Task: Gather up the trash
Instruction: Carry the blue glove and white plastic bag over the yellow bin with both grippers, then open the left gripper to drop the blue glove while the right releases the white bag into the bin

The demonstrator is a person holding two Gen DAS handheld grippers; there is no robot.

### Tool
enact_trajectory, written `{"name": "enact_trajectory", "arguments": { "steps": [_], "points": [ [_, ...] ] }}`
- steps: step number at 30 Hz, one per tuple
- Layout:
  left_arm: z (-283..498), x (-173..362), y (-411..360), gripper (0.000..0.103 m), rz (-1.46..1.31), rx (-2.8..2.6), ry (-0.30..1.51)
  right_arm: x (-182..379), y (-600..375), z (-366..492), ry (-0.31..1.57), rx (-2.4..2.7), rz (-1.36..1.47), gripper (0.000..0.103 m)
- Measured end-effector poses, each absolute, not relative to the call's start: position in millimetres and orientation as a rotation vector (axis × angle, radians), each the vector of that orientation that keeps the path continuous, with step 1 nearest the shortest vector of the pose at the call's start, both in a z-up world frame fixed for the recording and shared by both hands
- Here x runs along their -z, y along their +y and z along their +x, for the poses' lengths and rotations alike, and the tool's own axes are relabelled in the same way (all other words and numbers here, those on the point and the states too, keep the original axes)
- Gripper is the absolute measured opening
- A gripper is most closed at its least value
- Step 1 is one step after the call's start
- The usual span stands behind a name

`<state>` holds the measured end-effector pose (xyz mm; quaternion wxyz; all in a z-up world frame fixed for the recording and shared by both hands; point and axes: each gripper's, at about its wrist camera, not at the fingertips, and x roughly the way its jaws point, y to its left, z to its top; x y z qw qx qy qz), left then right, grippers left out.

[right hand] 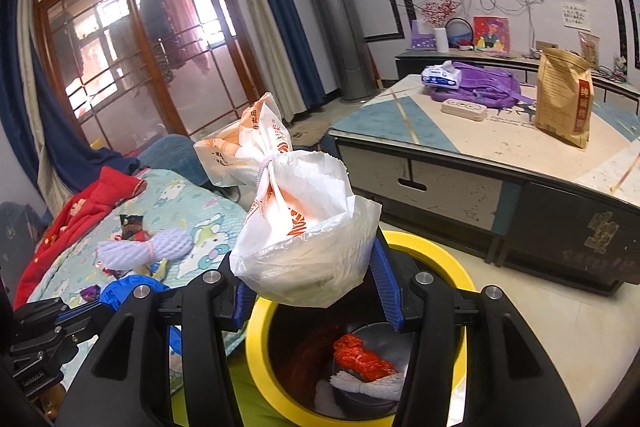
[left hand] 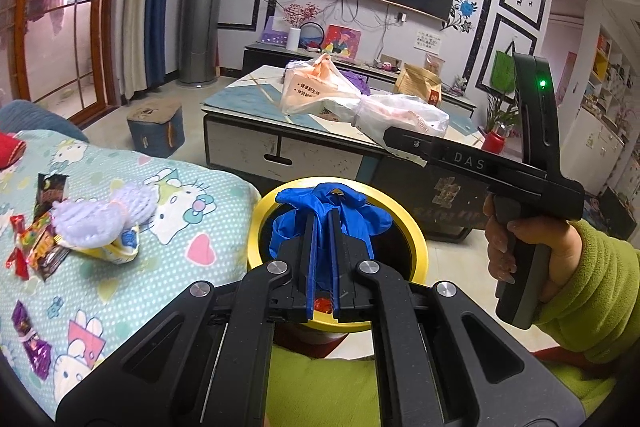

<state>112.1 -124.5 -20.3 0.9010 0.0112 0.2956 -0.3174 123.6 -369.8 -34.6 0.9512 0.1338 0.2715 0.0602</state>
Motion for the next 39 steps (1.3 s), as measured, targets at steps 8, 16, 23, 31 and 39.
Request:
{"name": "enact_trajectory", "arguments": {
  "steps": [8, 16, 23, 31, 39],
  "points": [
    [119.5, 27.7, -134.8, 0.002, 0.026, 0.669, 0.628, 47.9, -383.5, 122.4, 0.616, -0.074, 0.282, 0.048],
    [126.7, 36.7, -142.7, 0.002, 0.018, 0.677, 0.65, 65.4, -394.2, 124.2, 0.687, -0.036, 0.293, 0.048],
    [131.2, 49.1, -150.3, 0.002, 0.018, 0.686, 0.682, 85.3, -396.2, 135.6, 0.775, -0.027, 0.321, 0.049],
    [135.7, 65.3, -157.7, 0.002, 0.024, 0.697, 0.729, 98.9, -394.0, 142.7, 0.839, -0.03, 0.34, 0.05],
    [140.5, 78.3, -165.0, 0.002, 0.026, 0.722, 0.768, 108.9, -397.4, 147.1, 0.874, -0.015, 0.358, 0.054]
  ]
}}
